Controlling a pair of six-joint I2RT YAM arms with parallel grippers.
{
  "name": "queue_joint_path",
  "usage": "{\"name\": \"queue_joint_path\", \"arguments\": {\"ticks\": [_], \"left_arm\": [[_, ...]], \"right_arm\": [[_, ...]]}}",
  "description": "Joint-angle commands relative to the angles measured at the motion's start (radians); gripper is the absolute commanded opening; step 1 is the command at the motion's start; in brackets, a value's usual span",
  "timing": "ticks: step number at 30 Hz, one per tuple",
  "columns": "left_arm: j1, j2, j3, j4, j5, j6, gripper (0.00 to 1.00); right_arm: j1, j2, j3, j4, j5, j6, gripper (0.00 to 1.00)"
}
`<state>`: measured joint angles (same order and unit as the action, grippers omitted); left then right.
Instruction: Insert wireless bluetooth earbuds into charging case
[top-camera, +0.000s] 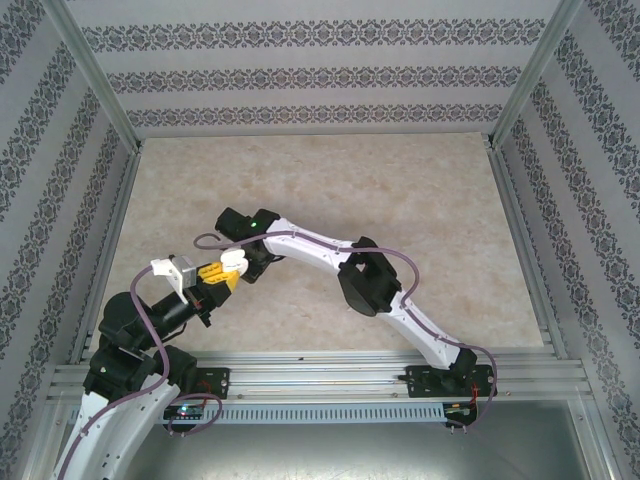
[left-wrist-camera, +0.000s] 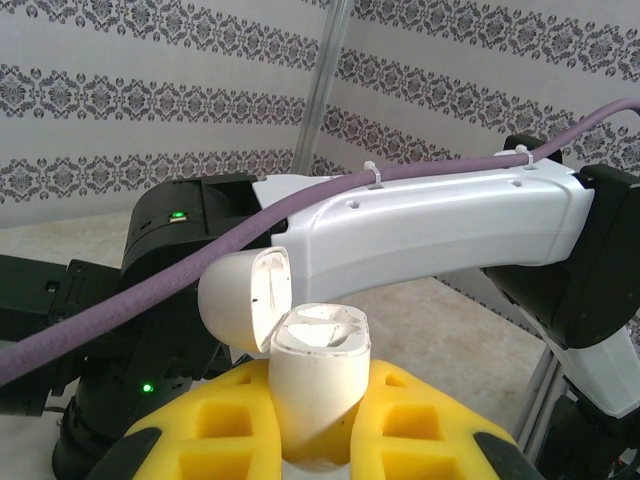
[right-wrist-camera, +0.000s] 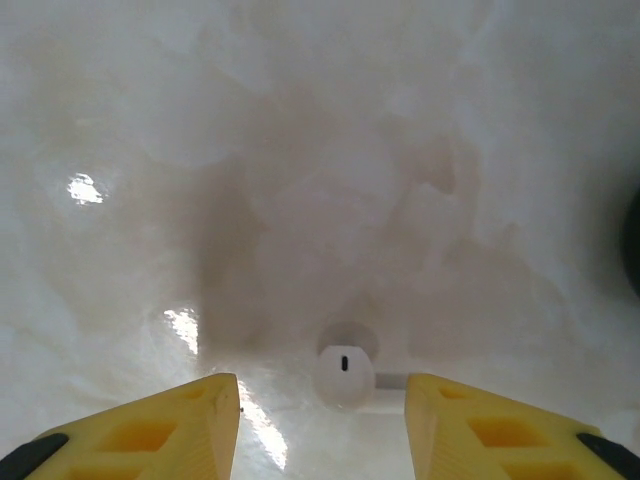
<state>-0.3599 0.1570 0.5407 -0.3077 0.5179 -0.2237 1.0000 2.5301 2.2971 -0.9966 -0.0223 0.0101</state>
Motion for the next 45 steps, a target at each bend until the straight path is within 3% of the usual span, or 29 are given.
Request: {"name": "queue_joint_path", "arguments": {"ticks": [1, 9, 16, 22, 28, 34, 38, 45], "left_arm": [[-0.002, -0.010, -0.012, -0.005, -0.009, 0.018, 0.00], [-0.001, -0.010, -0.016, 0.010, 0.005, 0.021, 0.00], [-0.001, -0.010, -0.010, 0.005, 0.007, 0.025, 0.00], [-0.001, 0.002, -0.026, 0.030, 0.008, 0.021, 0.00], [-0.001, 0.030, -0.048, 0.094, 0.024, -0.004, 0.00], [-0.001, 0.067, -0.062, 0.155, 0.044, -0.023, 0.00], [-0.002, 0.096, -0.081, 0.204, 0.061, -0.040, 0.00], [-0.001, 0.166, -0.106, 0.290, 0.094, -0.063, 0.00]], "right_arm": [[0.009, 0.033, 0.040, -0.039, 0.021, -0.023, 0.47], [0.008, 0.063, 0.047, -0.047, 0.036, -0.034, 0.42], [0.000, 0.063, 0.052, -0.043, 0.055, -0.017, 0.27], [-0.037, -0.001, -0.018, -0.050, 0.015, 0.070, 0.23], [-0.136, -0.138, -0.218, -0.020, -0.029, 0.312, 0.24], [-0.257, -0.344, -0.605, 0.189, -0.158, 0.574, 0.24], [-0.303, -0.430, -0.774, 0.277, -0.182, 0.642, 0.24], [-0.317, -0.484, -0.824, 0.292, -0.203, 0.665, 0.44]]}}
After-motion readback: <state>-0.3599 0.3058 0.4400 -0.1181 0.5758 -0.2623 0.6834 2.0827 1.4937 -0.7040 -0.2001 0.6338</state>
